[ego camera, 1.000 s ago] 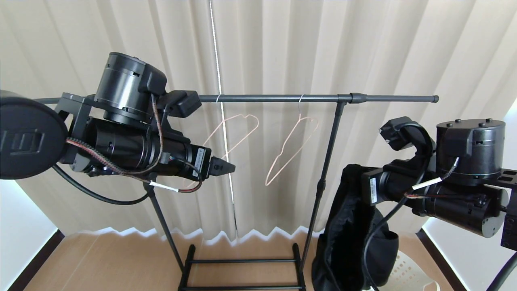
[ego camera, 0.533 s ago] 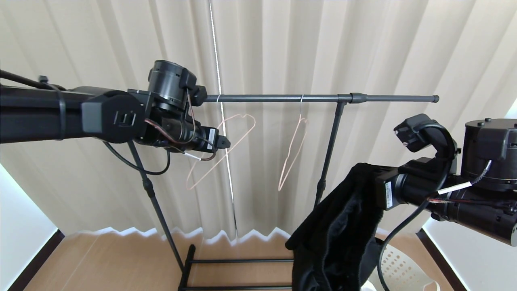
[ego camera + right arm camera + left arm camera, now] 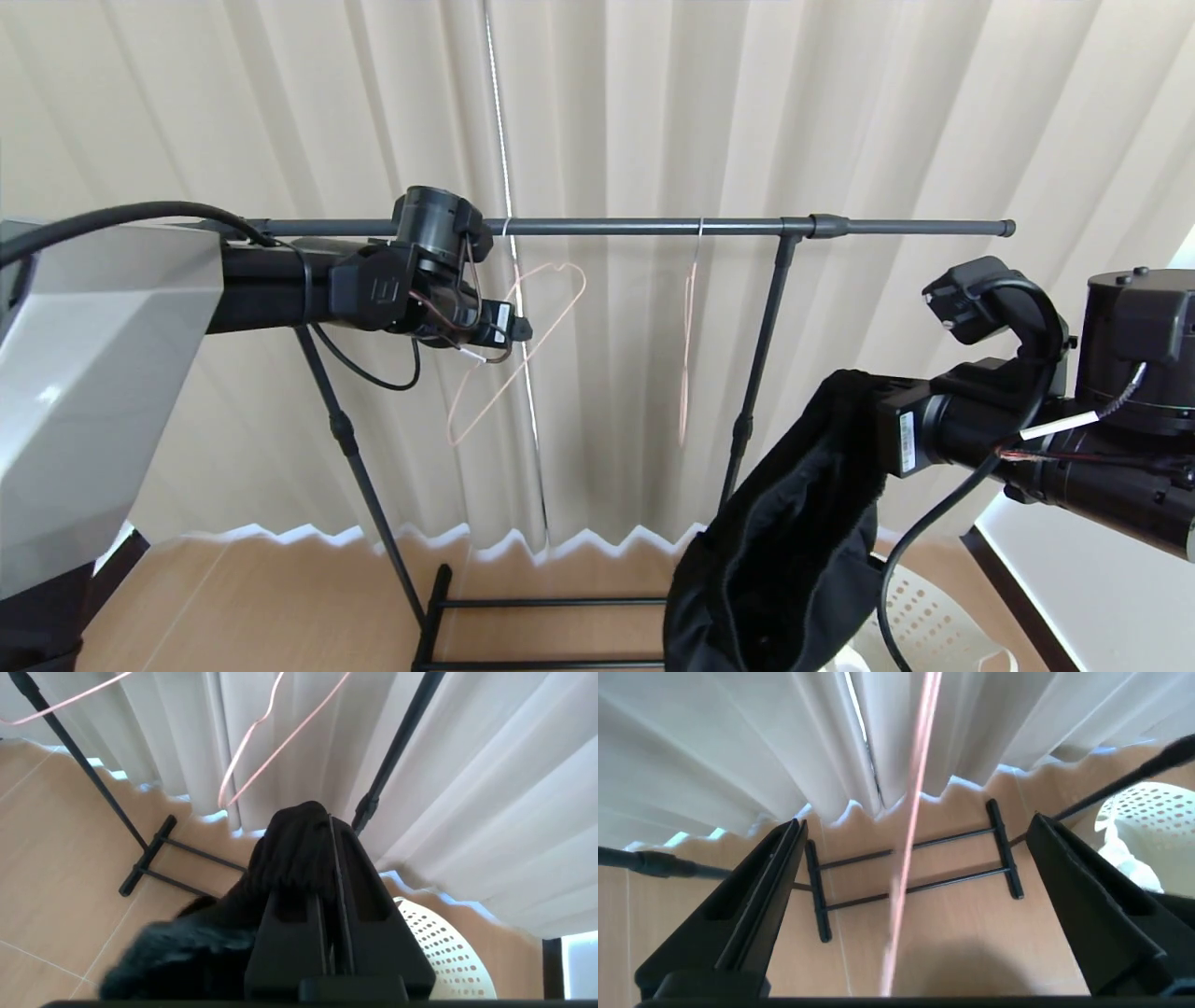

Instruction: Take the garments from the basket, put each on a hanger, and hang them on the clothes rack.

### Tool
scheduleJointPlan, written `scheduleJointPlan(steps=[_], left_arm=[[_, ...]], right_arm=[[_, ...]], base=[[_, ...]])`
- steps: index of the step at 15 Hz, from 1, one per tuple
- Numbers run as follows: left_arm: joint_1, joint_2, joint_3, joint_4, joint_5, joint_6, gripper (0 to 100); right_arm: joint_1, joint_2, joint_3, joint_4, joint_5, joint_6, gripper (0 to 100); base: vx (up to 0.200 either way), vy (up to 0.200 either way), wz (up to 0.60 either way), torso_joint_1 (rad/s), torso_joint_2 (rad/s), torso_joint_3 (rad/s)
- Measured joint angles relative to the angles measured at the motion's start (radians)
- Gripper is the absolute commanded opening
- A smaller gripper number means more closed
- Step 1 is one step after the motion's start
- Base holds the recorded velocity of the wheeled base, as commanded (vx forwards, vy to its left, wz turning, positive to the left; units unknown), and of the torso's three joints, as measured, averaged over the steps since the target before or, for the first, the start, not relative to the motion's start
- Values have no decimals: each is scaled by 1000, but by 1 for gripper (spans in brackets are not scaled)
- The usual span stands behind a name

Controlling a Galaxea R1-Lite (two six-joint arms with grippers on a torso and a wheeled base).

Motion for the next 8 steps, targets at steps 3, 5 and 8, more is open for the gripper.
scheduleJointPlan(steps=[3, 5, 8], left_arm=[[10, 61, -12, -56, -1, -1, 100], [19, 89, -14, -71, -3, -1, 100], [23, 106, -16, -72, -5, -4, 100]], right_arm=[[0, 2, 0, 0, 0, 0, 0], [0, 3, 1, 0, 1, 1, 0], [0, 6, 1, 0, 1, 1, 0]], base=[[0, 0, 0, 0, 0, 0], [0, 0, 0, 0, 0, 0], [0, 0, 0, 0, 0, 0]])
